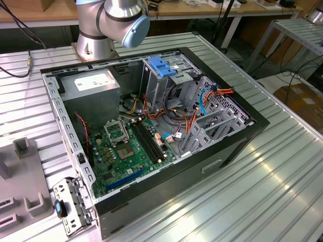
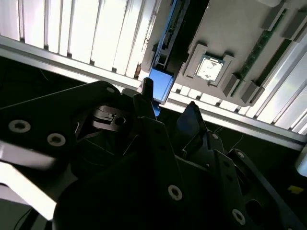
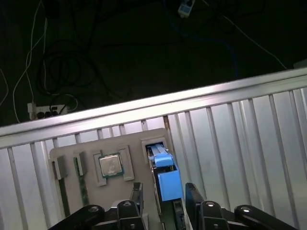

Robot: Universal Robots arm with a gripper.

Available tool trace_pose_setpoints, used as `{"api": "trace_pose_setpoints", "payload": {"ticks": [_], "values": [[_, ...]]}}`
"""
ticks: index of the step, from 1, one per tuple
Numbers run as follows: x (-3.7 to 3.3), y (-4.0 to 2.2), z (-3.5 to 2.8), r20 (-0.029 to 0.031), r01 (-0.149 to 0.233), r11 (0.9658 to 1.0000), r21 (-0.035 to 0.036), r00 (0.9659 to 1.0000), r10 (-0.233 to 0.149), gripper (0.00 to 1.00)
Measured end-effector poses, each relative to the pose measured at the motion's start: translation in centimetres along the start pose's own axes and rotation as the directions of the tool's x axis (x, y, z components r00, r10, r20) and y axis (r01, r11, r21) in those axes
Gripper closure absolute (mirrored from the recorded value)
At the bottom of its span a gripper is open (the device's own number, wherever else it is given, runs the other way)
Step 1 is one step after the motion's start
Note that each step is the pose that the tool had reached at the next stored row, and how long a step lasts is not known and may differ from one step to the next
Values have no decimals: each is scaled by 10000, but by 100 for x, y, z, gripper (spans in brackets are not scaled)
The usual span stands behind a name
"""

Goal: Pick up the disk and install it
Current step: 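Pick up the disk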

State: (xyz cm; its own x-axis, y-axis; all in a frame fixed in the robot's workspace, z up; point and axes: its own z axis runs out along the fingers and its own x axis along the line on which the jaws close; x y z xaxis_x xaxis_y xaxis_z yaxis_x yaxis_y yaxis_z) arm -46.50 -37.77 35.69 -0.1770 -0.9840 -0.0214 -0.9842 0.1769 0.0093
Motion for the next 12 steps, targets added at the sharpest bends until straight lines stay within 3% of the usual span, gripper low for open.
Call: {"api": "trace_pose_setpoints", "payload": {"ticks": [2, 5, 10, 12], "values": [[-29, 5, 31, -29, 292, 9996, -2, 9996, -292, 52], [-60, 10, 72, -66, 397, 9992, 5, 9992, -397, 52], [-59, 10, 122, -75, 769, 9970, 5, 9970, -769, 52], [-58, 14, 149, -75, 831, 9965, 39, 9965, -831, 52]]}}
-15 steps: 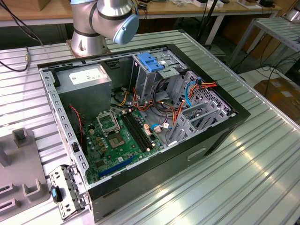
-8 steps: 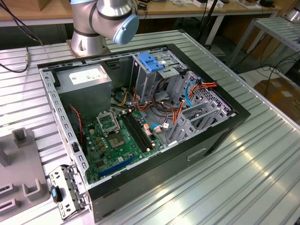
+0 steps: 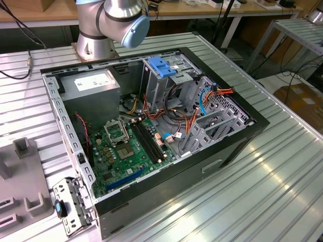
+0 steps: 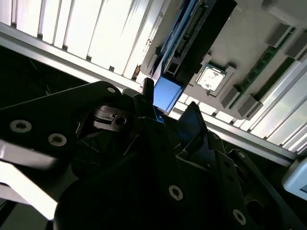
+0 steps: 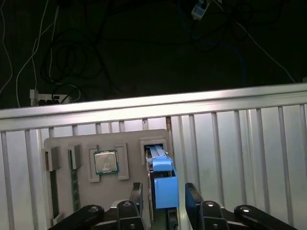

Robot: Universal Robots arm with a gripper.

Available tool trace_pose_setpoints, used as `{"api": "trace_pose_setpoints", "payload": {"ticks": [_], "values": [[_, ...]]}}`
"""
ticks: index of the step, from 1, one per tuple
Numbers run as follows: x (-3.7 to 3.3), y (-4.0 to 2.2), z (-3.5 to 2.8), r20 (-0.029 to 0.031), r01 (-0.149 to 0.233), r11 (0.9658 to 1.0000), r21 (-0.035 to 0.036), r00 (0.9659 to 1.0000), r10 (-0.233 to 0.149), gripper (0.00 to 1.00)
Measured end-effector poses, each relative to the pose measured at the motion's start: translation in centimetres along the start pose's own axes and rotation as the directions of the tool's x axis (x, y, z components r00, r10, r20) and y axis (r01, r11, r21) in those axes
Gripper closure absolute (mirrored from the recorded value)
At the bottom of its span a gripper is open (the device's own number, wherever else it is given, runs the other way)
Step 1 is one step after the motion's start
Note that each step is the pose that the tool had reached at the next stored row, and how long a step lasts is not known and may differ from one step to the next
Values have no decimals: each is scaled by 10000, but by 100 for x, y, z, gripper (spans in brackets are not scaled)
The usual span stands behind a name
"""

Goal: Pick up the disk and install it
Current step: 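Pick up the disk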

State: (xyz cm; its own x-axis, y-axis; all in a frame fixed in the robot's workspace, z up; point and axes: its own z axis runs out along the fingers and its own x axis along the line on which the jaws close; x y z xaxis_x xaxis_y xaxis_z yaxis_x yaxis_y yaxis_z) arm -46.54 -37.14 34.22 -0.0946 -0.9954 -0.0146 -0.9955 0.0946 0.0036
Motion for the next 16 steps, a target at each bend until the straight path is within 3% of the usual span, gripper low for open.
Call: {"api": "trace_pose_setpoints", "payload": {"ticks": [4, 16], "values": [[2, 9, 38, 4, 2, 10000, 51, 10000, -2, 52], [7, 19, 219, 3, 2, 10000, 53, 10000, -2, 52]]}}
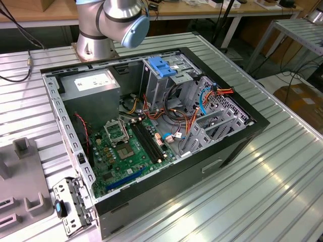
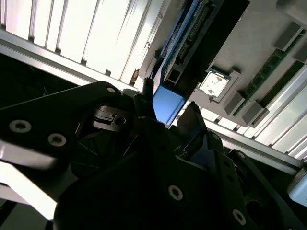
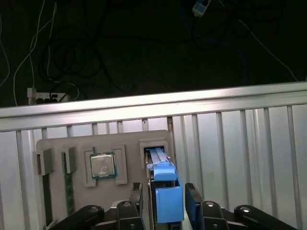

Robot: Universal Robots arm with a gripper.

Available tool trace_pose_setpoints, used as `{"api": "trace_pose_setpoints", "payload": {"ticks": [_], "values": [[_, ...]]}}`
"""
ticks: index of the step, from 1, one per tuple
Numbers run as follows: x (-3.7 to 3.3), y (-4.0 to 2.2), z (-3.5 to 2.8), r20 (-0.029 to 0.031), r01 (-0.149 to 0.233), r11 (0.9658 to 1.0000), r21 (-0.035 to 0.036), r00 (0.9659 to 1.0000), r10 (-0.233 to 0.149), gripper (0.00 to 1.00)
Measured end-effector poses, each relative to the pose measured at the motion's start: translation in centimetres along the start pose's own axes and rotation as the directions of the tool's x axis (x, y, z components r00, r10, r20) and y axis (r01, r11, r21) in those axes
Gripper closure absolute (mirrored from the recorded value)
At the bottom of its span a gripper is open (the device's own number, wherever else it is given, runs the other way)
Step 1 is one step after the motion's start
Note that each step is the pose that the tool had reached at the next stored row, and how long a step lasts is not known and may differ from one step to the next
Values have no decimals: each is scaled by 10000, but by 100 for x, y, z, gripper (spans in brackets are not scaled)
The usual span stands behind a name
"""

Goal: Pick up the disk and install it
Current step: 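Pick up the disk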

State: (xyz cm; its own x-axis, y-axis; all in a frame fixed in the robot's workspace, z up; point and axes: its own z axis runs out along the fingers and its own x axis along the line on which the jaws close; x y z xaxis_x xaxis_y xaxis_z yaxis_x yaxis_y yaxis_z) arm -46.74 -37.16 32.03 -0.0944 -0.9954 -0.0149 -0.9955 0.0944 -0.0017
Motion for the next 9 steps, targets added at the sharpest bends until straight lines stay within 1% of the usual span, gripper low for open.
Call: {"api": "trace_pose_setpoints", "payload": {"ticks": [7, 9], "values": [[2, 4, 125, 0, 0, 10000, 0, 10000, 0, 52], [2, 4, 144, -1, 0, 10000, -1, 10000, 0, 52]]}}
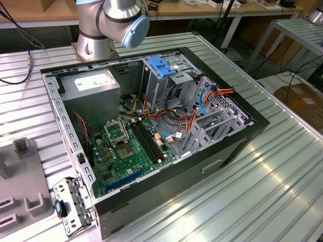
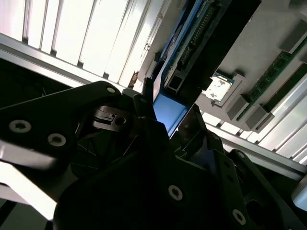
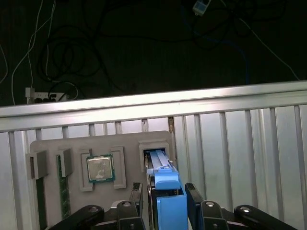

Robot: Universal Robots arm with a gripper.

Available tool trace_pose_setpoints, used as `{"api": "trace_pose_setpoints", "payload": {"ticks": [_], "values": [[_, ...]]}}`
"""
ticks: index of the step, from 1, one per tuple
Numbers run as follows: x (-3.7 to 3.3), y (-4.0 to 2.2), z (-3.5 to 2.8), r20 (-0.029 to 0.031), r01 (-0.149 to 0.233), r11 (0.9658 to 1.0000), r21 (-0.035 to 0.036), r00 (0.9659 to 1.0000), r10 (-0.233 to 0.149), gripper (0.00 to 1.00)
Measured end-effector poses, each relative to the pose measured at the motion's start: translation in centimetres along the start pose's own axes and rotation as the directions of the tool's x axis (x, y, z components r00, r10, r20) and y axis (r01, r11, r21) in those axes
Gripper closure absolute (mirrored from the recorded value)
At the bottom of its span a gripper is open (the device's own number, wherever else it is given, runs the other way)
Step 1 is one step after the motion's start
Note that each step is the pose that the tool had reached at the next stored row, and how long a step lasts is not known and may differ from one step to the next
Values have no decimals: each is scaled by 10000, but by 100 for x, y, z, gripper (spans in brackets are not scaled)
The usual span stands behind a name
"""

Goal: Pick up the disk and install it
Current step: 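Pick up the disk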

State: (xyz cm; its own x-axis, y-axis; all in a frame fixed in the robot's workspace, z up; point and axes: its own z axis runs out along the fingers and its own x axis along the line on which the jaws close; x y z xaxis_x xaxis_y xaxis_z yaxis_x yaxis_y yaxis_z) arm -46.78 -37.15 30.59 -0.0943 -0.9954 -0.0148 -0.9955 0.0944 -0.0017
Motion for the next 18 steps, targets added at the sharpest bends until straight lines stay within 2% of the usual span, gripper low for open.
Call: {"api": "trace_pose_setpoints", "payload": {"ticks": [4, 8, 18], "values": [[-5, 1, 9, 1, -1, 10000, 1, 10000, 1, 52], [-4, 1, 53, 0, 0, 10000, 0, 10000, 0, 52], [-4, 1, 73, 4, 21, 10000, 0, 10000, -21, 52]]}}
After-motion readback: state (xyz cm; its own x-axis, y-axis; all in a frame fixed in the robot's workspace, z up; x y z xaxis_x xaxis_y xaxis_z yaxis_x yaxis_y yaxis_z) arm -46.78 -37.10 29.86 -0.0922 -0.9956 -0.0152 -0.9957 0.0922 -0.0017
